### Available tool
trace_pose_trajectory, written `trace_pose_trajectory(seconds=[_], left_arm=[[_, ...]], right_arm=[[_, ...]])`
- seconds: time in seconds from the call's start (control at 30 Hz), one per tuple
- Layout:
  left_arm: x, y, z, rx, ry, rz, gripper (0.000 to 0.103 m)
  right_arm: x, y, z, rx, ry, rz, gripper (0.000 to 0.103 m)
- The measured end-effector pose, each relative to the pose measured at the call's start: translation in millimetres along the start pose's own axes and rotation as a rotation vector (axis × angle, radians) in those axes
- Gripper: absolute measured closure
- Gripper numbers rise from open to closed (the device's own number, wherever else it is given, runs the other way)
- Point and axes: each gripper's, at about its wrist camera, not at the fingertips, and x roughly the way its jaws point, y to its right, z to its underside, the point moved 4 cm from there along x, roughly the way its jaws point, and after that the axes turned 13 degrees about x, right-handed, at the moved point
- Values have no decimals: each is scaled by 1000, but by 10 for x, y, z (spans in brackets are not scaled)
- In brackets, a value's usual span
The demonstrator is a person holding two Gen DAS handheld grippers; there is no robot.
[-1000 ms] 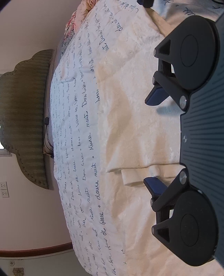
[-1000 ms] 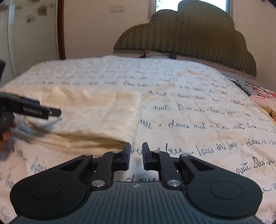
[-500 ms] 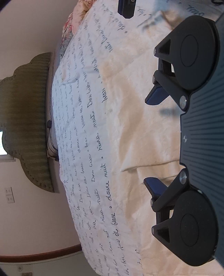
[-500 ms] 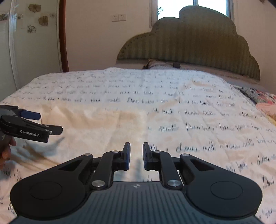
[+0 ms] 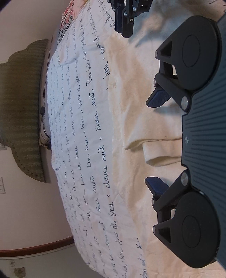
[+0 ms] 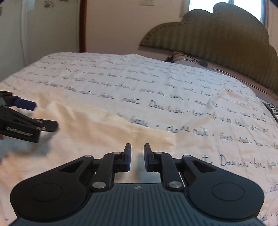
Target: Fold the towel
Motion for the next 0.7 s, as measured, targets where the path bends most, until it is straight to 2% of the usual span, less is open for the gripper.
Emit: trace_pose_trajectory(seconds=[0.07,0.17,0.23,0.3,0.37,0.43,0.47,0.53,0.63,0.7], left_arm=[[-114,56,116,17,7,27,13],[-150,161,361,39,-39,71,12],[-267,147,473,22,7,52,12],[-389,98,514,6,34,31,13],[-432,23,528,-28,39,26,13],[-397,-40,543,-63,14,38,11],[-389,-72,563,-90,7,56,11],[-396,-108,591,-121,7,71,11],[-454,-111,615,-116,18,55,11],[-484,-111,616,-111,23,47,12]], right_arm=[[-107,-132,146,-19,-24,-56,88],[-29,-208,434,-83,-85,-14,89],[-78,-199,425,-2,-69,-4,88],[-185,-293,395,11,-20,-3,88],[-248,-427,389,38,9,-41,88],[-191,-531,436,33,-10,-68,88],[-115,-576,504,16,-37,-50,88],[-85,-606,599,-1,-14,-23,88],[-145,-584,573,51,-16,-9,87],[-207,-632,547,40,4,7,87]])
